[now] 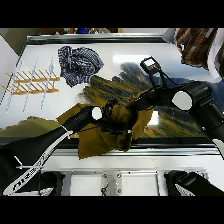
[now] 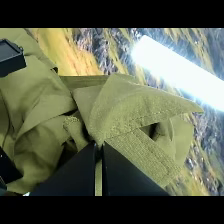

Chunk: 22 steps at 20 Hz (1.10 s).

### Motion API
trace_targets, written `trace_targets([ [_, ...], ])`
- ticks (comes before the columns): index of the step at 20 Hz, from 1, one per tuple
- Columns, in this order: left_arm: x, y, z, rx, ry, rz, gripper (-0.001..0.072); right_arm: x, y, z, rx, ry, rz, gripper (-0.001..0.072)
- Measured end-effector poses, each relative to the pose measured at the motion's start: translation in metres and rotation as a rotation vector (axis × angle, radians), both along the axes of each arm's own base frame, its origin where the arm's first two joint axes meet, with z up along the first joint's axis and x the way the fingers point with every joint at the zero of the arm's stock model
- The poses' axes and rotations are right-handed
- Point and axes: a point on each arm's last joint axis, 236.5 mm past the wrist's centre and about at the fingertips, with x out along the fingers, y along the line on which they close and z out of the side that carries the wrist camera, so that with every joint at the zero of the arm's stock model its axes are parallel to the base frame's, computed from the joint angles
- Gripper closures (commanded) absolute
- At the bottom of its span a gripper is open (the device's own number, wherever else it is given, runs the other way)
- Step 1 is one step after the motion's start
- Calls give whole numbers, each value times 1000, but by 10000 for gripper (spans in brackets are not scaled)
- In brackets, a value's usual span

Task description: Fold the clothes and pants, and hang the long-sleeved shirts on hangers.

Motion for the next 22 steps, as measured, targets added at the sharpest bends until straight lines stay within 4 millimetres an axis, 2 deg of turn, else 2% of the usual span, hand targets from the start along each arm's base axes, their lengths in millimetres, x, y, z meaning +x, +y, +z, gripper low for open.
trace_targets([
  [1,10,2,9,-16,-18,15,692,1,-3,3,2,-2,-8,694],
  [2,27,5,26,-39,-55,36,692,3,-7,9,6,-11,-20,693],
  [3,45,10,51,-67,-100,56,693,7,-15,22,11,-30,-40,694],
  [4,65,15,85,-110,-162,80,692,11,-23,40,22,-57,-62,694],
  [6,108,33,188,-221,-360,138,693,18,-42,90,45,-134,-109,694],
  [7,121,43,245,-275,-473,161,693,18,-50,118,61,-178,-128,694],
  [9,120,64,359,-373,-709,180,692,14,-61,179,111,-284,-160,694],
  [10,109,75,412,-410,-828,181,692,9,-65,207,139,-338,-174,694],
  [11,96,84,455,-441,-930,181,692,3,-70,235,170,-390,-188,694],
  [13,60,98,523,-501,-1099,173,692,-14,-77,279,225,-473,-210,694],
  [15,31,114,565,-543,-1220,188,692,-33,-83,307,273,-526,-228,694],
  [16,20,123,579,-561,-1268,207,692,-41,-86,316,293,-542,-237,694],
  [18,7,139,593,-573,-1328,246,692,-56,-91,327,325,-551,-257,694],
  [20,14,157,588,-534,-1339,312,692,-64,-94,326,342,-532,-279,694],
  [22,42,175,562,-444,-1297,388,692,-61,-95,311,331,-474,-302,694],
])
